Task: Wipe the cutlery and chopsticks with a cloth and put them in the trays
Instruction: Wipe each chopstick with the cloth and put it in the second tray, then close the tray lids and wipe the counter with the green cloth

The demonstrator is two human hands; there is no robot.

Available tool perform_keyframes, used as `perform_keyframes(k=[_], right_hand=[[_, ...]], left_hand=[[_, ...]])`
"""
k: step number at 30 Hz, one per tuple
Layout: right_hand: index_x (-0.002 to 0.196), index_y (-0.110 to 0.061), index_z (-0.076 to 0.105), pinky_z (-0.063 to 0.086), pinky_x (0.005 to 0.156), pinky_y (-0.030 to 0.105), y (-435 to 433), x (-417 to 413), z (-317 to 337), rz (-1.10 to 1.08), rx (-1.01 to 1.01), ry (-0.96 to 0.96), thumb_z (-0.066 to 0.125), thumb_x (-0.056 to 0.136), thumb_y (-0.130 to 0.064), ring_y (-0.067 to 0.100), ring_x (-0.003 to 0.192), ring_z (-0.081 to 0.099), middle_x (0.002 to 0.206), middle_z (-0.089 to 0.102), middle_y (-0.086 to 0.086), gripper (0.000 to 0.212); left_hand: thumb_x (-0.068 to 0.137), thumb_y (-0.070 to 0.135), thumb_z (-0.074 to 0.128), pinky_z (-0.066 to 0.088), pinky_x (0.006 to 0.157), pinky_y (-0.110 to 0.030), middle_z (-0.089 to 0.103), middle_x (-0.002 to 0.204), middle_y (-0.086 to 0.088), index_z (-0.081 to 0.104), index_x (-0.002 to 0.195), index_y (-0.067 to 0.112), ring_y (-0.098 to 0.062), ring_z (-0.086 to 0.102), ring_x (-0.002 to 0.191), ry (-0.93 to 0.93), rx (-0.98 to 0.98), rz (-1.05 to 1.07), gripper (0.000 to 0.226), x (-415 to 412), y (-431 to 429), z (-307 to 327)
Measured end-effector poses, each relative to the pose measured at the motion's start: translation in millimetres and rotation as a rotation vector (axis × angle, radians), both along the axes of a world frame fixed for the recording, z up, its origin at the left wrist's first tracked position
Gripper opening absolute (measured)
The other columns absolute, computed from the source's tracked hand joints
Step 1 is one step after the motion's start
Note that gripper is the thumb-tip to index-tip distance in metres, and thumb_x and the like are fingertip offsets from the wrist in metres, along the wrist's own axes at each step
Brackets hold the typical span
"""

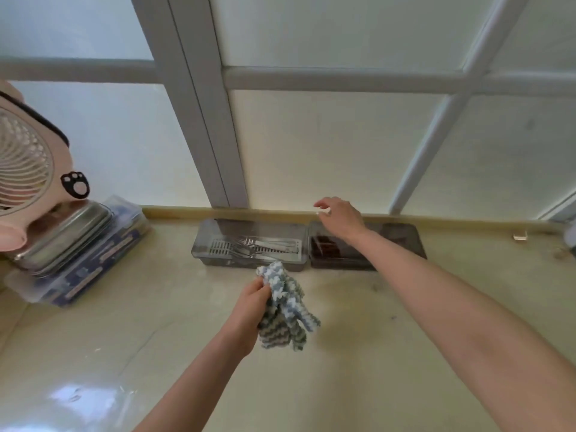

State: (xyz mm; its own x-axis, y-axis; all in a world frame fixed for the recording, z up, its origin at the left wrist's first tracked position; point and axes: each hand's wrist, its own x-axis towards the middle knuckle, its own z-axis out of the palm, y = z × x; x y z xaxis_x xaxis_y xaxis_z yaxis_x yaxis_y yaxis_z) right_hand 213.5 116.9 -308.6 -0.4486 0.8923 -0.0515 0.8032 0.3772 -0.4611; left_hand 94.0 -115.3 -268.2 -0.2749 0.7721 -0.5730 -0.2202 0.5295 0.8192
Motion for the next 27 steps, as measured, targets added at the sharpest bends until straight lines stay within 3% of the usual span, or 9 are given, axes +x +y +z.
perform_keyframes(k=[4,7,10,12,15,18,22,24,27], right_hand=[[0.108,-0.022,0.067,0.048,0.087,0.031,-30,-43,-11,0.172,-0.184,0.135,0.054,0.093,-0.028,0.012,0.097,0.059,0.109,0.065,-0.002,0.021],[0.114,-0.016,0.066,0.05,0.081,0.03,-59,-64,9,0.19,-0.576,0.423,0.053,0.095,-0.034,0.013,0.086,0.062,0.1,0.068,-0.001,0.029],[0.115,-0.026,0.061,0.048,0.085,0.024,-72,-73,40,0.339,-0.991,0.445,0.034,0.097,-0.052,0.015,0.104,0.062,0.114,0.066,-0.001,0.043],[0.117,-0.018,0.061,0.049,0.091,0.028,-73,-71,56,0.341,-1.091,0.452,0.043,0.091,-0.053,0.019,0.108,0.062,0.117,0.066,0.004,0.047],[0.116,-0.006,0.064,0.05,0.096,0.038,-63,-69,80,0.277,-0.914,0.498,0.069,0.078,-0.036,0.026,0.102,0.065,0.111,0.068,0.013,0.048],[0.093,-0.009,0.067,0.051,0.083,0.033,-50,-62,110,0.199,-0.719,0.626,0.07,0.083,-0.021,0.023,0.087,0.065,0.092,0.069,0.009,0.016],[0.077,-0.014,0.054,0.045,0.069,0.029,-47,-49,158,0.106,-0.654,0.787,0.065,0.087,-0.023,0.018,0.072,0.059,0.079,0.06,0.005,0.018],[0.078,-0.013,0.052,0.043,0.067,0.029,-48,-43,180,0.114,-0.598,0.82,0.063,0.089,-0.028,0.016,0.068,0.057,0.074,0.058,0.002,0.021],[0.082,-0.012,0.05,0.041,0.065,0.031,-50,-30,217,0.128,-0.496,0.948,0.064,0.088,-0.026,0.019,0.07,0.055,0.071,0.056,0.003,0.021]], left_hand=[[0.098,0.018,0.04,0.054,0.079,-0.037,0.07,0.097,-0.015,0.061,0.105,0.006,-0.026,0.066,0.089,-0.01,0.017,0.067,0.025,-14,-4,4],[0.098,0.032,0.036,0.051,0.072,-0.033,0.073,0.089,-0.006,0.065,0.099,0.012,-0.022,0.067,0.087,-0.135,0.056,0.155,0.036,-30,-2,17],[0.097,0.05,0.031,0.053,0.079,-0.038,0.07,0.105,-0.011,0.064,0.112,0.013,-0.026,0.066,0.098,-0.213,0.157,0.233,0.052,-46,13,35],[0.091,0.061,0.031,0.052,0.077,-0.039,0.068,0.105,-0.013,0.062,0.112,0.011,-0.027,0.065,0.096,-0.235,0.18,0.276,0.062,-52,24,50],[0.09,0.062,0.028,0.051,0.072,-0.036,0.069,0.092,-0.011,0.063,0.099,0.011,-0.026,0.065,0.088,-0.19,0.2,0.214,0.063,-57,37,76],[0.095,0.049,0.027,0.05,0.069,-0.034,0.07,0.093,-0.014,0.065,0.094,0.01,-0.027,0.065,0.083,-0.117,0.208,0.212,0.054,-64,47,98],[0.09,0.064,0.027,0.048,0.073,-0.035,0.069,0.105,-0.015,0.065,0.099,0.01,-0.029,0.064,0.092,-0.212,0.29,0.095,0.067,-72,57,131],[0.084,0.065,0.041,0.05,0.069,-0.03,0.07,0.102,-0.012,0.064,0.105,0.011,-0.027,0.067,0.092,-0.067,0.321,-0.065,0.063,-72,60,148],[0.08,0.04,0.066,0.05,0.067,-0.025,0.069,0.099,-0.008,0.064,0.105,0.009,-0.021,0.065,0.09,0.321,0.397,-0.101,0.04,-80,70,174]])
